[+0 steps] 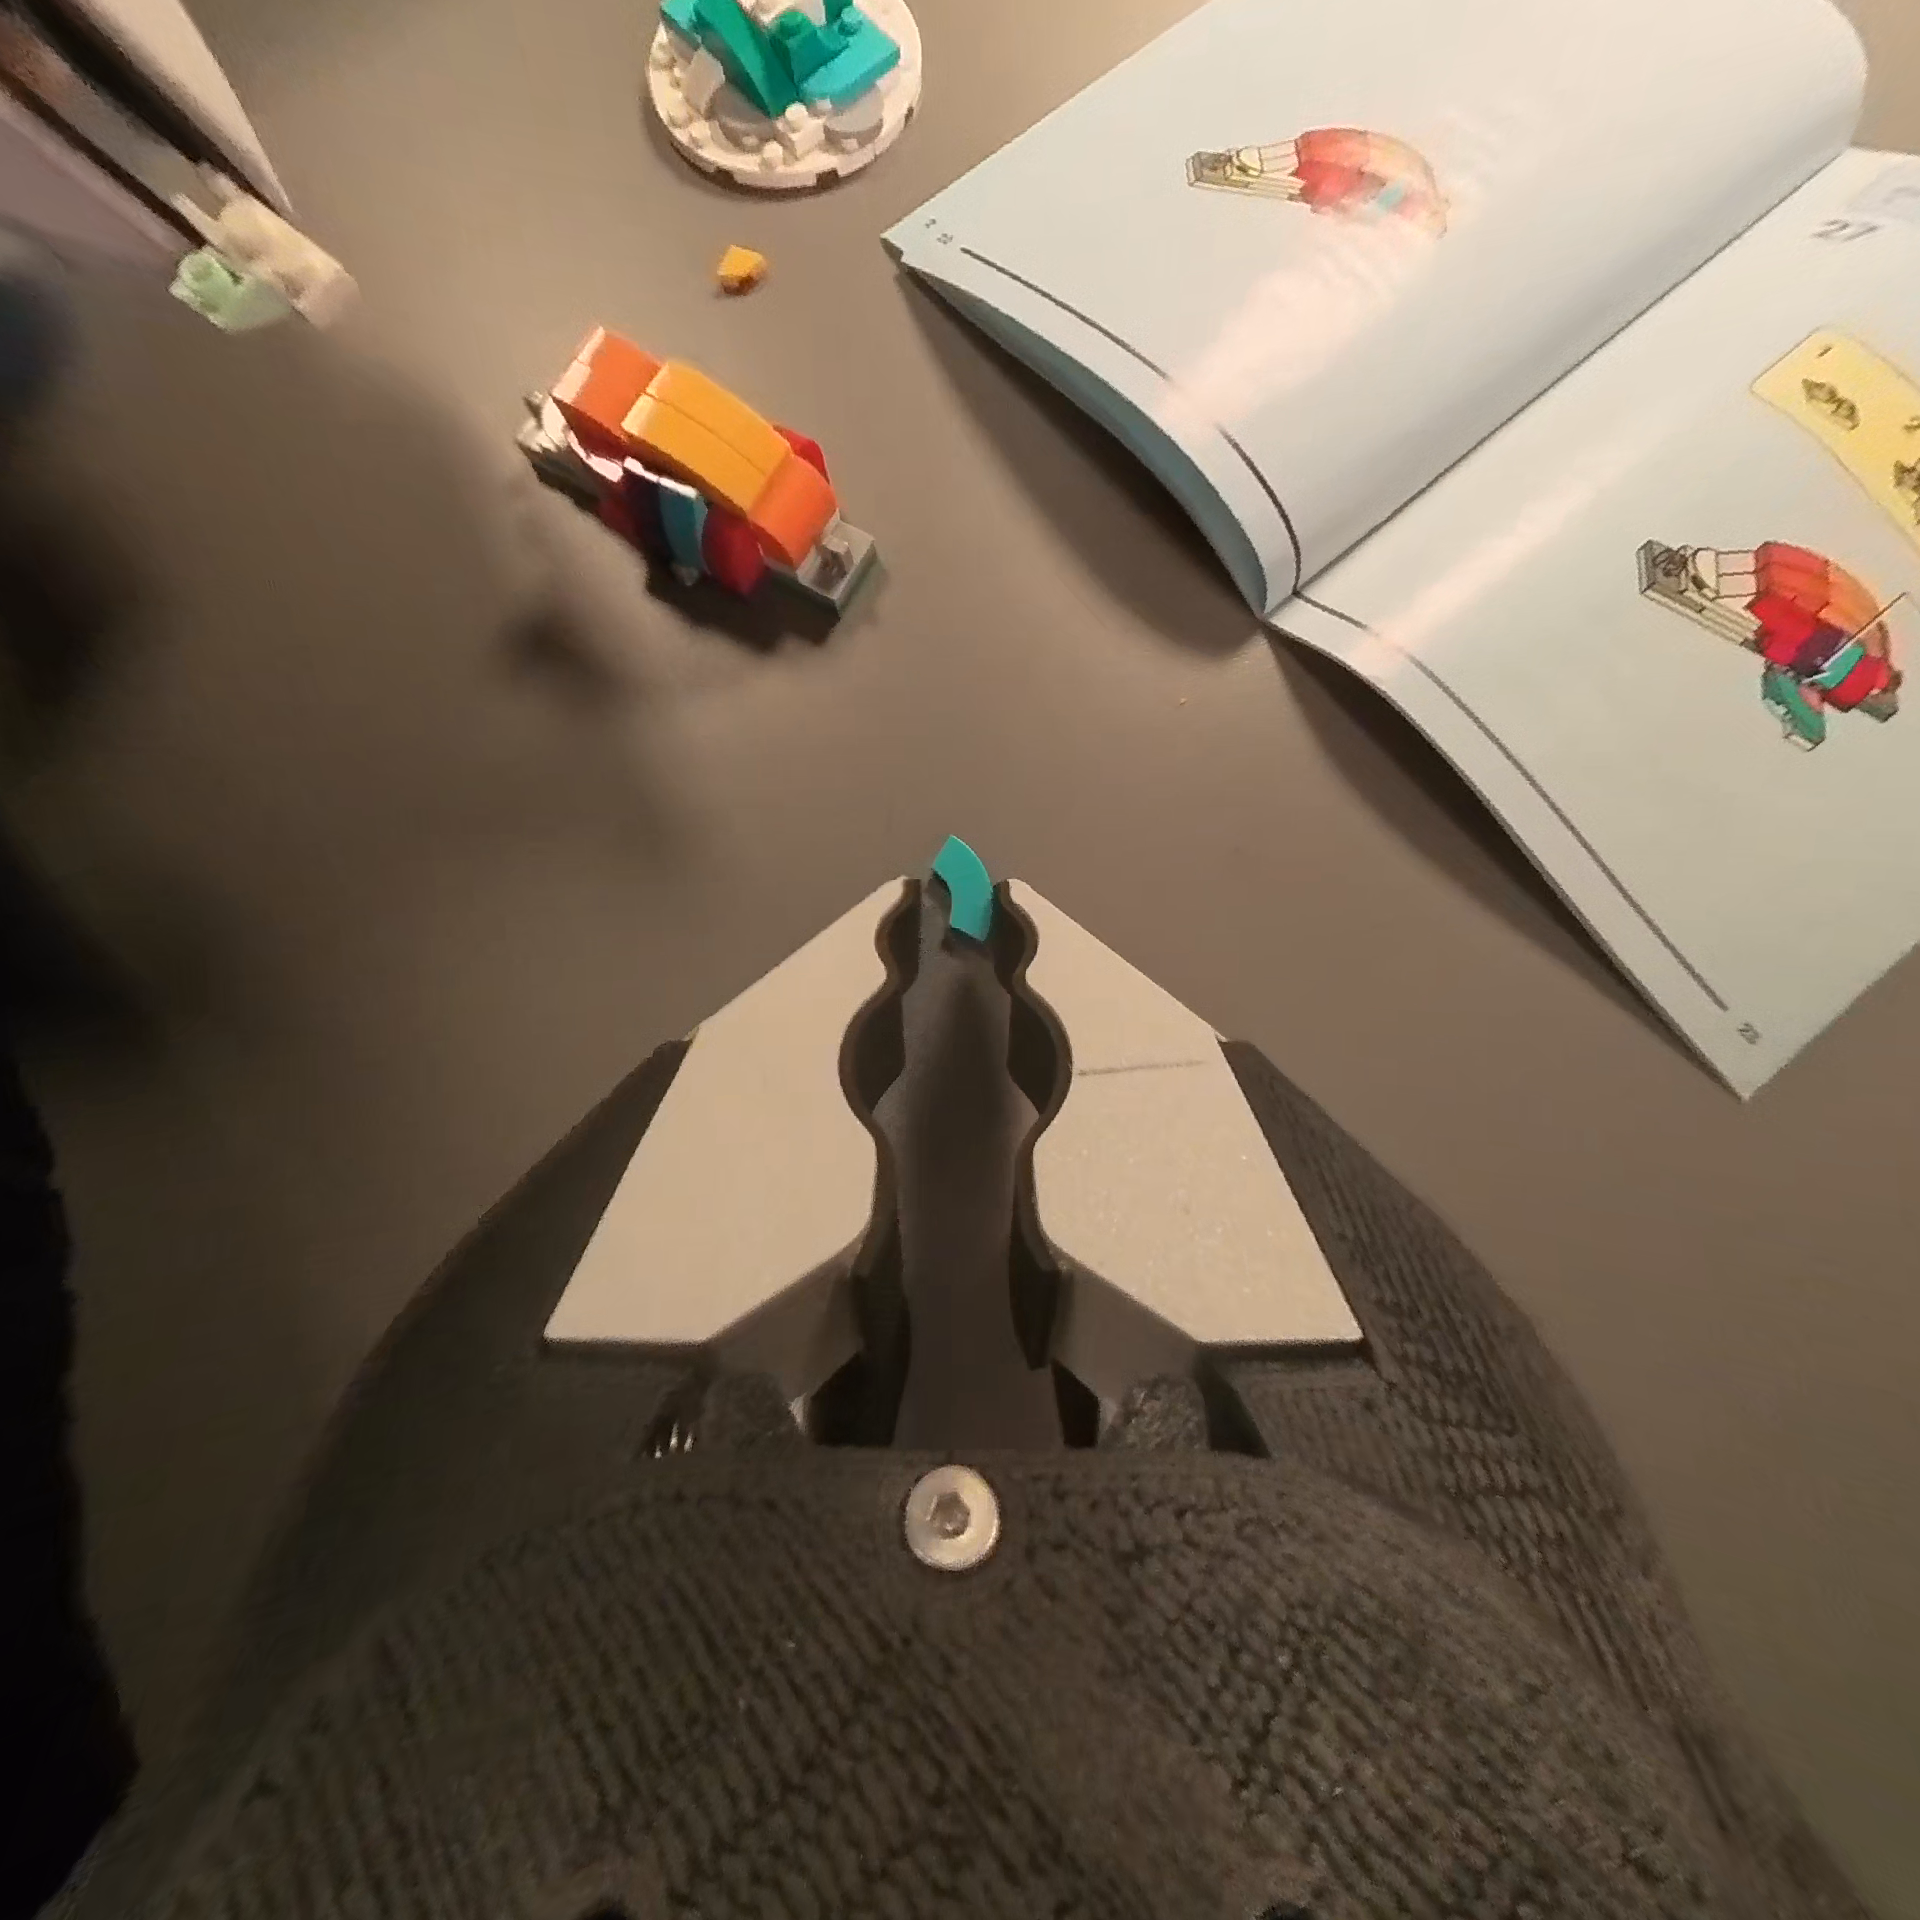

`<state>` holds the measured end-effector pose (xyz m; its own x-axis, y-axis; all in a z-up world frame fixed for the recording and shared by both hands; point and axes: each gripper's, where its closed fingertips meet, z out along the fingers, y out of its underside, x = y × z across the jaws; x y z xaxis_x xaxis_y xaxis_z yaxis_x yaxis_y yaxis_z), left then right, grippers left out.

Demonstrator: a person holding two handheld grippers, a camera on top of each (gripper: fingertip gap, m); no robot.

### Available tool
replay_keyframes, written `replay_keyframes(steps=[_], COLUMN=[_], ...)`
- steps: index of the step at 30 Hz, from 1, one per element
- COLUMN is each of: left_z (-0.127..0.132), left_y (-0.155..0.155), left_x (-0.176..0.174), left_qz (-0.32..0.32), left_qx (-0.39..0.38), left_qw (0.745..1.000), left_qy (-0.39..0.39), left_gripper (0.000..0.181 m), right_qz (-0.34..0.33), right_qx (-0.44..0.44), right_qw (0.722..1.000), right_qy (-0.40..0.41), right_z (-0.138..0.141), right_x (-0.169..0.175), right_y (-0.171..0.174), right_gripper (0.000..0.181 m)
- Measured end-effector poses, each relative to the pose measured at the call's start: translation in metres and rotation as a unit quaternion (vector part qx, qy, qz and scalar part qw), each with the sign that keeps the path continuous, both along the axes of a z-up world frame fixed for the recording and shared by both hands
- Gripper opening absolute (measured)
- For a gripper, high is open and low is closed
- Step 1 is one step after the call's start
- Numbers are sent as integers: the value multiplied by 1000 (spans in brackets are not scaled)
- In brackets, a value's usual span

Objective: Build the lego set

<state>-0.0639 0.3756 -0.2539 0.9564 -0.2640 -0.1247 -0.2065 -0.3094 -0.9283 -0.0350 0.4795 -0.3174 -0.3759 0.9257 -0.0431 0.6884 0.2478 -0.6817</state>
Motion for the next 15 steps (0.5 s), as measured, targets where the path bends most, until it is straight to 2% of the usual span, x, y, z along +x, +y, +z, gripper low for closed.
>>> replay_keyframes(steps=[1, 15], left_z=[0, 0], left_y=[0, 0], left_x=[0, -3], left_qz=[0, 2], left_qx=[0, 2], left_qw=[1000, 1000], left_qy=[0, -5], left_gripper=[4, 4], right_qz=[-2, 1], right_qx=[-3, -20], right_qw=[1000, 1000], right_qy=[-1, 8], right_z=[0, 3], right_x=[0, -1], right_y=[0, 3], right_gripper=[13, 17])
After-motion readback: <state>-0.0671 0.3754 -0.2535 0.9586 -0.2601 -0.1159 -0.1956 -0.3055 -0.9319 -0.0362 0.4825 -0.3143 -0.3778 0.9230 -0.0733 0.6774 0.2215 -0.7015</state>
